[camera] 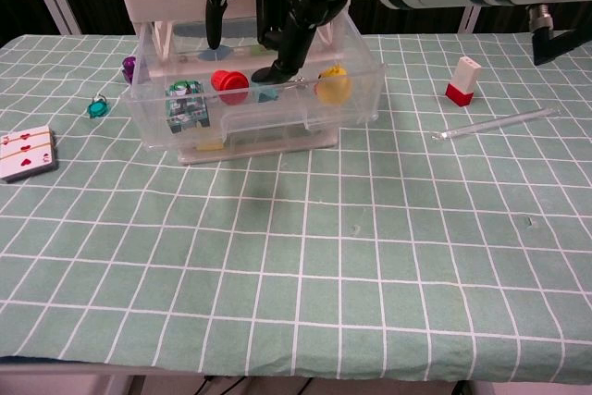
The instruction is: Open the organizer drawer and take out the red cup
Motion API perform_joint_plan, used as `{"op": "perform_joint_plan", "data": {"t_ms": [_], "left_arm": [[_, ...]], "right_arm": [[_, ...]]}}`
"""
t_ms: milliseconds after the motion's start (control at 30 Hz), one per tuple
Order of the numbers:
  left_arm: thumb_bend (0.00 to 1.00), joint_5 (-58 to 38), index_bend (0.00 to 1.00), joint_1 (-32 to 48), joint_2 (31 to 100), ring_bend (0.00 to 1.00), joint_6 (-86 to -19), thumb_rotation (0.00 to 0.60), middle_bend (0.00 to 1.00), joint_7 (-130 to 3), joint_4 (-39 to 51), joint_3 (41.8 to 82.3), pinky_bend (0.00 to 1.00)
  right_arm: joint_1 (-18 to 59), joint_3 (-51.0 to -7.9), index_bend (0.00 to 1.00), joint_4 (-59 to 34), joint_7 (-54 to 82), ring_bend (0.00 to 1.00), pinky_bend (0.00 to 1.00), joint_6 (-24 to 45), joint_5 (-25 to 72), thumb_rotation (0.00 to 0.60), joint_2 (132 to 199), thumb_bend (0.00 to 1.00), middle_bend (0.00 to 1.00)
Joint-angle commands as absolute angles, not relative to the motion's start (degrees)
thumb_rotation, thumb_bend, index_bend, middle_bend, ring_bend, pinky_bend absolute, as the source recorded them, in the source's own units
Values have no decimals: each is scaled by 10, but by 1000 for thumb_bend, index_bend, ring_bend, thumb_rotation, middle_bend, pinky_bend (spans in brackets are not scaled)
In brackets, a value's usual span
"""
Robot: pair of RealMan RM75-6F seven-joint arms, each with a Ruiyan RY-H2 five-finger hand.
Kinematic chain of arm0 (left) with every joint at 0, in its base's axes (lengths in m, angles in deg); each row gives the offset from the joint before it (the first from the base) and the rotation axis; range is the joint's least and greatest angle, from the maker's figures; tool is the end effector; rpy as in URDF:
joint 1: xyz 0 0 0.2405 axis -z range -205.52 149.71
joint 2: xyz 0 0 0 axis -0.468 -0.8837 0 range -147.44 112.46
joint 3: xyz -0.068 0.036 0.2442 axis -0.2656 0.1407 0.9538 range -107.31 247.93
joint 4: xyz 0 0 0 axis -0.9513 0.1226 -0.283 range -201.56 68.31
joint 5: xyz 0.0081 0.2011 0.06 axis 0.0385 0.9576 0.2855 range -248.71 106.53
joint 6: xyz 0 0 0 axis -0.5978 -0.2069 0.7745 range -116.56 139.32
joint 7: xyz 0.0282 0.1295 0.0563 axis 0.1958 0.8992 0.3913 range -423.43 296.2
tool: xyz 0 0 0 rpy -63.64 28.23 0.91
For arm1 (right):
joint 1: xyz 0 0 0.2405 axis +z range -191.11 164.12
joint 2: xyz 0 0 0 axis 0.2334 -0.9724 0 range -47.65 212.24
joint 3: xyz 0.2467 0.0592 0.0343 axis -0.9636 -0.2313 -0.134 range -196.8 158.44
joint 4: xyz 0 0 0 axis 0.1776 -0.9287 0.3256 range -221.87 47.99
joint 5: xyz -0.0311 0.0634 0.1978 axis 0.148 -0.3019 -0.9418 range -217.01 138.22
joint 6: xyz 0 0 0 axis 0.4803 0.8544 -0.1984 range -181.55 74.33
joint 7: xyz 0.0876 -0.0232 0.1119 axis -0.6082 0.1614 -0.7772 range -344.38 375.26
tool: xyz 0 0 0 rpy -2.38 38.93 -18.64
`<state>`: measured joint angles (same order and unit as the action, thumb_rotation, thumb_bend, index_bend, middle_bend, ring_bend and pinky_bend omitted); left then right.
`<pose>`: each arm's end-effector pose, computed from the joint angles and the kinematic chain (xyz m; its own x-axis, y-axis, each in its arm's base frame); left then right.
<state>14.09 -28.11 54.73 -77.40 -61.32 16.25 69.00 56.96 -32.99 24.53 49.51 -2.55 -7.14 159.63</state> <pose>-0.3440 0.1470 0.1337 0.4555 0.0035 0.8902 0.8865 0.0899 -0.4539 0.0276 -0.3200 0.0080 0.4969 -0.3911 0.7747 -0.7756 -0.6006 0.1943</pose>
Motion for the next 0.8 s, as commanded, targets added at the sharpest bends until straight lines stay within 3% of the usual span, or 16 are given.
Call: {"op": "perform_joint_plan", "data": {"t_ms": [33, 500, 800], "left_arm": [[41, 141, 248, -281, 548, 165, -774, 600, 192, -614, 162, 690, 188], [41, 140, 248, -284, 551, 165, -775, 600, 192, -621, 154, 690, 189], [41, 141, 248, -285, 553, 165, -776, 600, 192, -624, 151, 690, 189]], "right_arm": [[592, -324, 290, 230, 512, 964, 1000, -24, -98, 600, 1612, 254, 879], [633, -313, 290, 196, 518, 965, 1000, -24, -152, 600, 1640, 301, 881], [633, -310, 555, 198, 507, 976, 1000, -7, -146, 600, 1642, 360, 891]]}}
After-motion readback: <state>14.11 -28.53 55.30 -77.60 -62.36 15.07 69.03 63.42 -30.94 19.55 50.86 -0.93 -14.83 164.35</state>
